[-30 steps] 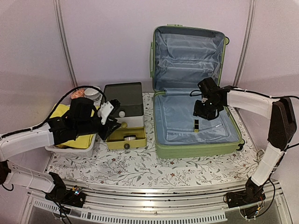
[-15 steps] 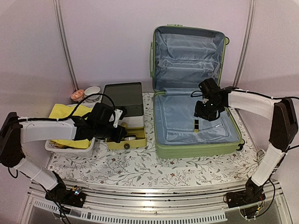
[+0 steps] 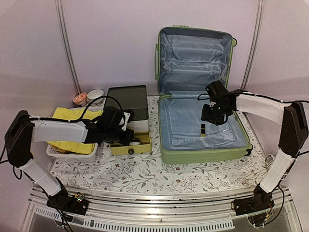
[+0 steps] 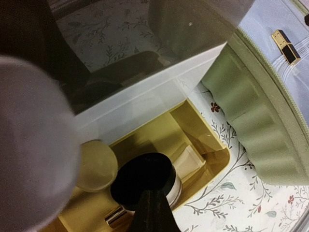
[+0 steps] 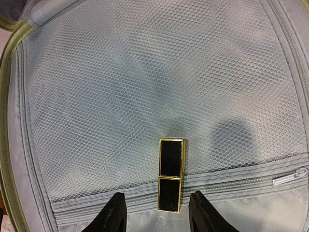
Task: Open, take out, and arrange the luggage
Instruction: Adjust the makeup in the drawer, then move the storage box to the center of the board.
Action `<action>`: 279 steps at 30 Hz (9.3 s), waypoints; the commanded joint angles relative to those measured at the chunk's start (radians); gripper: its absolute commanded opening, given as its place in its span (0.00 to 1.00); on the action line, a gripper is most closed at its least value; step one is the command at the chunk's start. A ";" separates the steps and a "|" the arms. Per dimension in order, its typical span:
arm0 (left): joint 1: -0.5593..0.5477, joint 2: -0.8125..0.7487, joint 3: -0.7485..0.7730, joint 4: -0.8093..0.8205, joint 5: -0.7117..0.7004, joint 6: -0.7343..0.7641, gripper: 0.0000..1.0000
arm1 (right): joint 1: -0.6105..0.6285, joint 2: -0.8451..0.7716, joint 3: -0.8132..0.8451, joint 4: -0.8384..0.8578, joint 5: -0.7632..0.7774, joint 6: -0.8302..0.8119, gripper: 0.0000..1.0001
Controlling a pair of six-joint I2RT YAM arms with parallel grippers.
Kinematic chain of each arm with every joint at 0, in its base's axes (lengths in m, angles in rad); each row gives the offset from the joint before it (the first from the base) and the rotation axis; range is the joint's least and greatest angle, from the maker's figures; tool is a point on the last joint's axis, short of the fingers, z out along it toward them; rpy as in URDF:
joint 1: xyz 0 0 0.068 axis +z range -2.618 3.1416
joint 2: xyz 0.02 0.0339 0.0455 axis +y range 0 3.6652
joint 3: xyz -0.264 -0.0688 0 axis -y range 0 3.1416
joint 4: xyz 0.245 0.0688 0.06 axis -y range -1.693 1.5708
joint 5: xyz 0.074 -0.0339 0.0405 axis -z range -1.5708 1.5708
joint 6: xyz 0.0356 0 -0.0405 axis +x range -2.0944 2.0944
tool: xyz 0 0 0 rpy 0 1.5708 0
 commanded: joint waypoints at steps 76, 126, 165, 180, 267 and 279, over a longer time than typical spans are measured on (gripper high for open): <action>-0.058 0.108 0.072 -0.140 -0.248 -0.548 0.98 | -0.006 -0.079 -0.051 0.013 0.003 0.003 0.45; -0.113 -0.136 0.066 -0.281 -0.096 -0.051 0.74 | -0.006 -0.053 -0.048 0.013 0.004 -0.066 0.44; 0.142 0.215 0.234 -0.553 0.278 1.191 0.00 | -0.006 -0.117 -0.060 -0.005 0.008 -0.076 0.46; 0.129 0.207 0.240 -0.717 0.400 1.229 0.00 | -0.006 -0.102 -0.058 0.001 0.004 -0.075 0.46; 0.517 -0.041 0.049 -0.043 0.519 -0.314 0.90 | 0.382 0.463 0.531 0.384 -0.491 -0.002 0.81; 0.526 0.002 0.070 -0.054 0.616 -0.241 0.85 | 0.440 0.336 0.369 0.486 -0.380 0.048 0.80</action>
